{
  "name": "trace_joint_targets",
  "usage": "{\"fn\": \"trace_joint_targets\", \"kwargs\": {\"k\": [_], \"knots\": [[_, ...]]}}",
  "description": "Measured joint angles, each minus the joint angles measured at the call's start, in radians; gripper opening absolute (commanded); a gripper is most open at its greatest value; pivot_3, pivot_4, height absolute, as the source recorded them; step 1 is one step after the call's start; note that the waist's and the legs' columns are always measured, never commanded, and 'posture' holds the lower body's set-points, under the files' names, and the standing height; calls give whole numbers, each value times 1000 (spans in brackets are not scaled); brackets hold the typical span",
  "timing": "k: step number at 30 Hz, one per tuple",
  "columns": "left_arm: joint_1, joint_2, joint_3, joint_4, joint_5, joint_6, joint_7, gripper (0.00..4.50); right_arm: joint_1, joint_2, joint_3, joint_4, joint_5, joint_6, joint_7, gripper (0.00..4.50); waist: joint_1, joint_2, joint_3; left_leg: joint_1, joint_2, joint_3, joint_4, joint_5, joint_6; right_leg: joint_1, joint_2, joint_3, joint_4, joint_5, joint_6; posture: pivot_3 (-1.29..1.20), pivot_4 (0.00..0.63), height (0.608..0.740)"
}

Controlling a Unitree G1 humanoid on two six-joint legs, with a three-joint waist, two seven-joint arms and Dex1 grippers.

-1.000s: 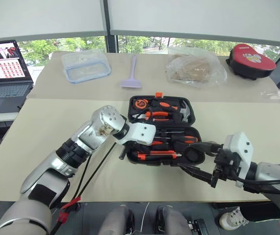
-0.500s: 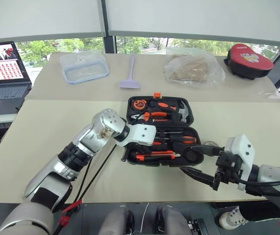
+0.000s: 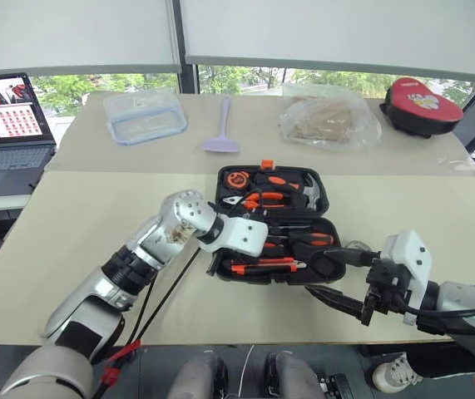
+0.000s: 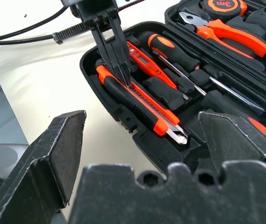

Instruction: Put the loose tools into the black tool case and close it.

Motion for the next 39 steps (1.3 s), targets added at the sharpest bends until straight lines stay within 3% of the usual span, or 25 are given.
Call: {"fn": "trace_joint_targets", "kwargs": {"k": [9, 18, 33, 39], "knots": [[15, -16, 30, -5, -20, 41, 8, 57, 10, -1, -4, 0, 0, 0, 3, 4500, 0, 2, -2, 0, 0, 0, 0, -1, 1, 0, 0, 0, 0, 0, 0, 0, 150, 728], [0, -14, 98, -61, -242, 261, -132, 57, -31, 0, 15, 17, -1, 0, 0, 4500, 1, 2, -1, -4, -1, 0, 1, -1, 1, -2, 0, 0, -1, -1, 1, 0, 150, 728], [-6, -19, 51, -22, -199, 173, -71, 57, -7, 0, 9, 15, 0, 0, -3, 4500, 2, 2, -1, -3, -1, 0, 1, -1, 1, -1, 0, 0, 0, -1, 1, 0, 150, 728], [-4, -21, 15, 8, -145, 47, -45, 57, -6, 0, 9, 9, 0, 0, -4, 4500, 6, 2, -1, -2, -1, 0, 1, -1, 1, 0, -1, 0, -1, -1, 1, 0, 150, 728]]}}
